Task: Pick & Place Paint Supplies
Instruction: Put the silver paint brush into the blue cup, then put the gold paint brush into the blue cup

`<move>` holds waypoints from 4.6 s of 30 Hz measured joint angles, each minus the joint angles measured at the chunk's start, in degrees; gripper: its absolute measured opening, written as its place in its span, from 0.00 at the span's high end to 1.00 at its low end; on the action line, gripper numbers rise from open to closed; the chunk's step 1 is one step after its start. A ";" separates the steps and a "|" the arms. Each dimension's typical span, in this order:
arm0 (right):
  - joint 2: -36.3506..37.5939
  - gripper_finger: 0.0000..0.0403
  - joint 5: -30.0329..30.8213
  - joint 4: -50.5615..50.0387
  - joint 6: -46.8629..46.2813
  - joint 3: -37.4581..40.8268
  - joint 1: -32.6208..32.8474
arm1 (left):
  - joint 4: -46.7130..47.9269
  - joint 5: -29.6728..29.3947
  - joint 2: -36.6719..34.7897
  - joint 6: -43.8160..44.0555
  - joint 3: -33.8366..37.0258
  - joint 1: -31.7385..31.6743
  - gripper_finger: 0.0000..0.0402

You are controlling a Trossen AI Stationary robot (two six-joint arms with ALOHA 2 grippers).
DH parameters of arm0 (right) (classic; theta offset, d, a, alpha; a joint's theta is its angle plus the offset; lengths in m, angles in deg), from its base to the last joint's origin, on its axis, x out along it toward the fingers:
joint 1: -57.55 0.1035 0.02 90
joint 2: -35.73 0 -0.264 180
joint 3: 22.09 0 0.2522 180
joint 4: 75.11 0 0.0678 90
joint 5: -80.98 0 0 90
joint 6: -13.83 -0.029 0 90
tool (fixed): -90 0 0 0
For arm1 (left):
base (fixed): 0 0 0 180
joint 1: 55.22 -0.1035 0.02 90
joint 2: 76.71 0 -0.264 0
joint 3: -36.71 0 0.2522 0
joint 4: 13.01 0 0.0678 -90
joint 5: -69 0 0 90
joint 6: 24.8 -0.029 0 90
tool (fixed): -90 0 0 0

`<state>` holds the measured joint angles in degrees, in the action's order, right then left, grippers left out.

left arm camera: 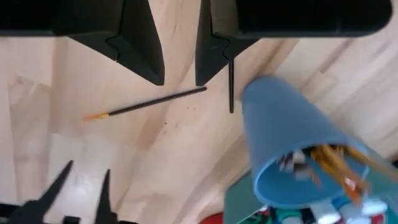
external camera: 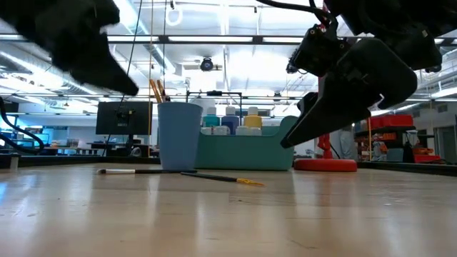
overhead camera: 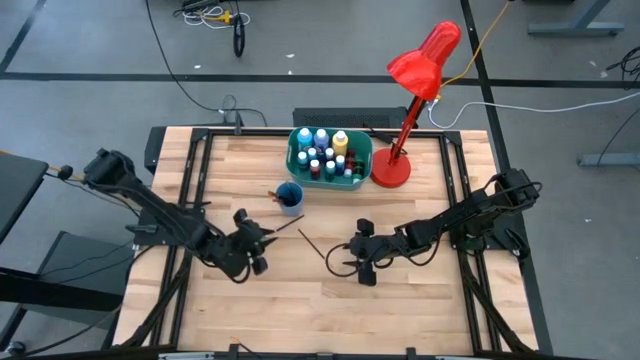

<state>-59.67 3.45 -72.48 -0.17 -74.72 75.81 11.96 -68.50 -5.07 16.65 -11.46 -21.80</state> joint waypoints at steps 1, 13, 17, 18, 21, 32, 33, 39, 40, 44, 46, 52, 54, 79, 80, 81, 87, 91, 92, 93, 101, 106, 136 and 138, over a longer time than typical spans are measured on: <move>0.00 0.46 0.00 0.13 -0.01 0.01 0.00 | -3.33 -0.73 0.19 0.45 2.26 0.03 0.76; 0.00 0.46 0.04 0.76 2.08 0.00 0.00 | -15.36 1.67 6.56 14.80 18.17 -1.78 0.76; 0.00 0.46 0.04 0.80 2.69 0.00 0.00 | -26.75 -0.29 13.24 10.11 18.81 -1.54 0.76; 0.00 0.46 0.05 0.78 2.71 0.00 0.00 | -29.08 -0.84 14.84 8.84 18.81 -1.52 0.76; 0.00 0.46 0.07 0.76 2.73 0.00 0.00 | -34.85 -1.05 18.96 6.74 18.83 -1.52 0.76; 0.00 0.46 0.09 0.74 3.03 0.00 0.00 | -36.17 -2.31 23.98 11.52 18.68 -1.50 0.81; 0.00 0.46 0.09 0.74 3.19 0.00 0.00 | -36.08 -2.24 23.98 11.53 18.68 -1.52 0.84; 0.00 0.46 0.07 0.74 3.36 0.00 0.00 | -36.18 -1.16 23.67 10.66 18.65 -1.69 0.96; 0.00 0.46 0.09 0.74 3.34 0.00 0.00 | -36.30 -0.85 23.65 9.59 18.32 -1.72 0.96; 0.00 0.46 0.07 0.87 3.34 0.00 0.00 | -35.03 3.07 22.69 3.81 14.41 -1.78 0.97; 0.00 0.46 0.09 0.90 3.32 0.00 0.00 | -35.11 5.71 21.93 -0.49 11.43 -1.61 0.97; 0.00 0.46 -0.38 1.08 3.17 0.00 0.00 | -30.41 4.61 20.24 -8.69 4.49 -1.71 0.96; 0.00 0.46 -1.44 1.09 2.96 0.00 -0.03 | -29.19 4.42 20.22 -9.16 2.64 -1.63 0.96; -0.02 0.46 -2.28 6.34 -0.51 -0.02 2.57 | 63.04 4.07 17.52 -56.46 -60.07 -14.01 0.96; -0.01 0.46 -1.87 7.14 -0.34 -0.03 3.24 | 64.09 4.69 17.52 -58.85 -60.11 -15.33 0.96; -0.02 0.46 -1.49 7.67 0.10 -0.04 3.87 | 64.78 5.38 17.61 -61.54 -60.09 -16.48 0.96; -0.02 0.46 0.85 7.83 2.62 -0.04 5.29 | 70.25 5.08 17.64 -75.18 -60.05 -21.49 0.96; -0.02 0.46 1.97 7.42 2.73 -0.04 5.14 | 73.36 8.36 17.64 -83.48 -60.04 -22.93 0.96; -0.02 0.46 2.10 7.41 2.75 -0.04 5.14 | 73.42 9.06 17.63 -83.66 -59.98 -23.25 0.96; -0.02 0.46 2.13 7.41 2.87 -0.04 5.14 | 73.02 9.33 17.61 -83.13 -59.66 -23.48 0.96; -0.02 0.46 2.10 7.45 2.97 -0.04 5.14 | 69.03 7.62 17.62 -84.80 -50.03 -26.05 0.96; -0.02 0.46 2.12 7.43 2.99 -0.04 5.14 | 61.66 7.56 17.62 -87.79 -46.39 -26.39 0.93; -0.02 0.46 2.89 13.86 1.72 0.01 8.96 | 35.38 13.67 16.33 -77.94 -51.20 -23.94 0.85; -0.02 0.47 6.03 16.36 0.93 0.02 11.29 | 35.08 13.59 16.26 -77.01 -52.03 -23.02 0.85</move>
<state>-59.69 9.48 -56.12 0.76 -74.70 87.10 47.04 -54.91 11.18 -60.36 -63.49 -44.82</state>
